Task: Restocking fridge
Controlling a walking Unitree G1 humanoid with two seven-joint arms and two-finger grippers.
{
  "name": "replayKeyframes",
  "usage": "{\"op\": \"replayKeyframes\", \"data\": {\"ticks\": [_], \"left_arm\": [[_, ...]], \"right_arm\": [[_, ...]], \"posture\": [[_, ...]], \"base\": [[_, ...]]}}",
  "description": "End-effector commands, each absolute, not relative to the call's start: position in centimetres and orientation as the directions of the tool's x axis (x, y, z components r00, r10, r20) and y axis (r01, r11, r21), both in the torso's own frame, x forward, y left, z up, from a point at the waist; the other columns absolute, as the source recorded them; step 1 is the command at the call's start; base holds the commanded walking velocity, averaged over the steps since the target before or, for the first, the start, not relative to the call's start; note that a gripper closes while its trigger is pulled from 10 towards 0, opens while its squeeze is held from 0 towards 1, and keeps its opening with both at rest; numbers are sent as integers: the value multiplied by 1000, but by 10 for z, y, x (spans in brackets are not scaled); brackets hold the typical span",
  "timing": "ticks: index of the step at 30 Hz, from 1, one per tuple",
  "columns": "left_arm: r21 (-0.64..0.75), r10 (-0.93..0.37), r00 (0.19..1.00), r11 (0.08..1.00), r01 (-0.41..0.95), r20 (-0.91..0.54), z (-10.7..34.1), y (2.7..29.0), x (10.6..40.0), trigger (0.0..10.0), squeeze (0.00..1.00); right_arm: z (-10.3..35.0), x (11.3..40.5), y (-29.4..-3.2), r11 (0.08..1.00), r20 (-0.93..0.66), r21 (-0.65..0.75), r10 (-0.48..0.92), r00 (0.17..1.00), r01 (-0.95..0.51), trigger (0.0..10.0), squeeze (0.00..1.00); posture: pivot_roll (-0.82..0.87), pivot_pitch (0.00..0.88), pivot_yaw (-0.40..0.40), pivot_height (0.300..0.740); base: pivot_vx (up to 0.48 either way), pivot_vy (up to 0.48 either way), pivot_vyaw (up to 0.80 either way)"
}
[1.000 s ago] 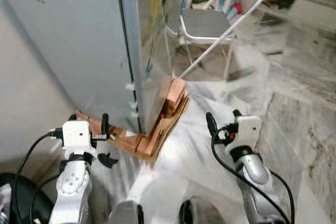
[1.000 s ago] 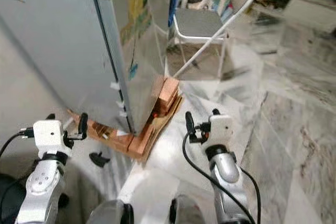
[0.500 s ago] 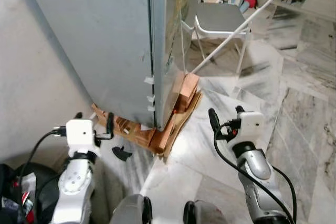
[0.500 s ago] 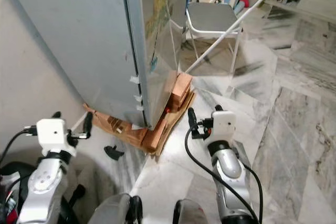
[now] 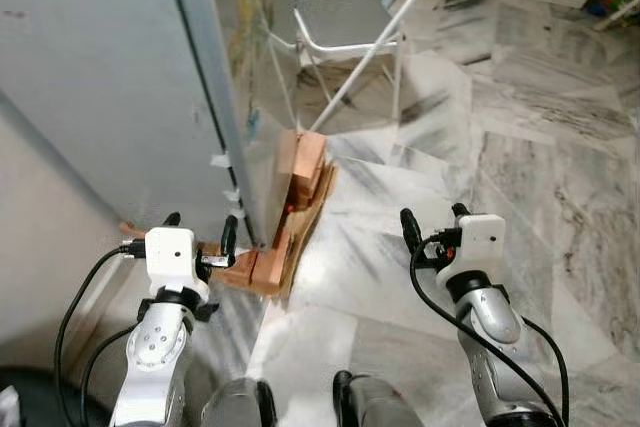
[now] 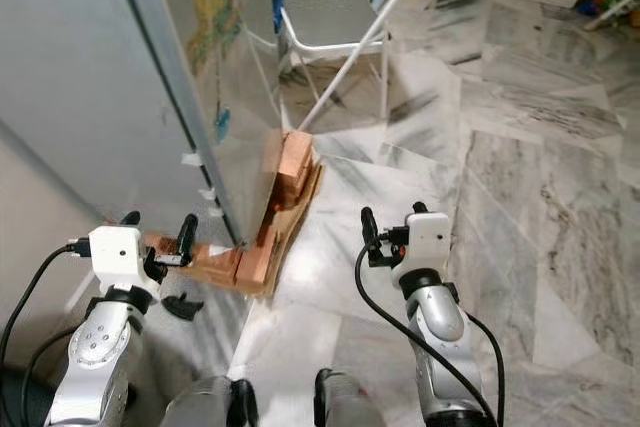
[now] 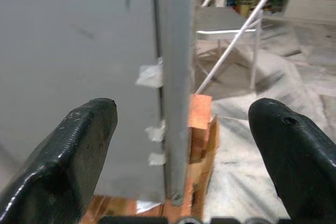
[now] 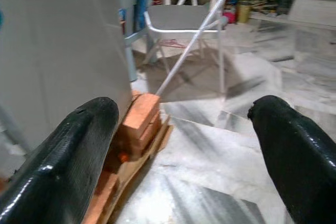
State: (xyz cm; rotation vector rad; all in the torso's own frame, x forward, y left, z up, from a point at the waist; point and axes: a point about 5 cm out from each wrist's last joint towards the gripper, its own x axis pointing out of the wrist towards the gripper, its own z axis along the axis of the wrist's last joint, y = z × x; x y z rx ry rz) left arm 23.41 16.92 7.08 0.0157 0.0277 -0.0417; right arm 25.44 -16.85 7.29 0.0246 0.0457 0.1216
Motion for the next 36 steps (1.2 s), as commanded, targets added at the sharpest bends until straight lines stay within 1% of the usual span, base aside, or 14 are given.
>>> {"op": "replayKeyframes", "data": {"ticks": [1, 7, 11, 22, 30, 36], "left_arm": [[4, -55, 998, 998, 55, -16, 73, 167, 234, 10000, 0], [5, -61, 998, 998, 61, -18, 73, 167, 233, 10000, 0], [11, -43, 999, 999, 43, -26, 72, 168, 234, 10000, 0], [8, -2, 1000, 1000, 2, -21, 72, 174, 236, 10000, 0], [26, 104, 995, 994, -104, -5, 75, 190, 249, 10000, 0], [24, 116, 993, 993, -115, -22, 68, 190, 251, 10000, 0]], "right_arm": [[69, 252, -171, 992, -68, 24, 122, 990, -121, 10000, 0], [69, 252, -170, 992, -69, 27, 125, 990, -123, 10000, 0], [69, 252, -170, 992, -71, 29, 125, 990, -123, 10000, 0], [68, 251, -168, 991, -70, 15, 133, 989, -132, 10000, 0], [69, 251, -168, 992, -71, 18, 128, 989, -127, 10000, 0], [69, 251, -169, 992, -72, 20, 123, 990, -121, 10000, 0]], "posture": [[88, 135, -25, 740], [86, 137, -24, 740], [84, 138, -23, 740], [82, 138, -24, 740], [73, 141, -26, 740], [65, 143, -26, 740]], "base": [[371, 0, -800], [401, 0, -610], [338, 0, 0], [0, 0, 0], [0, 0, 0], [0, 0, 0]]}}
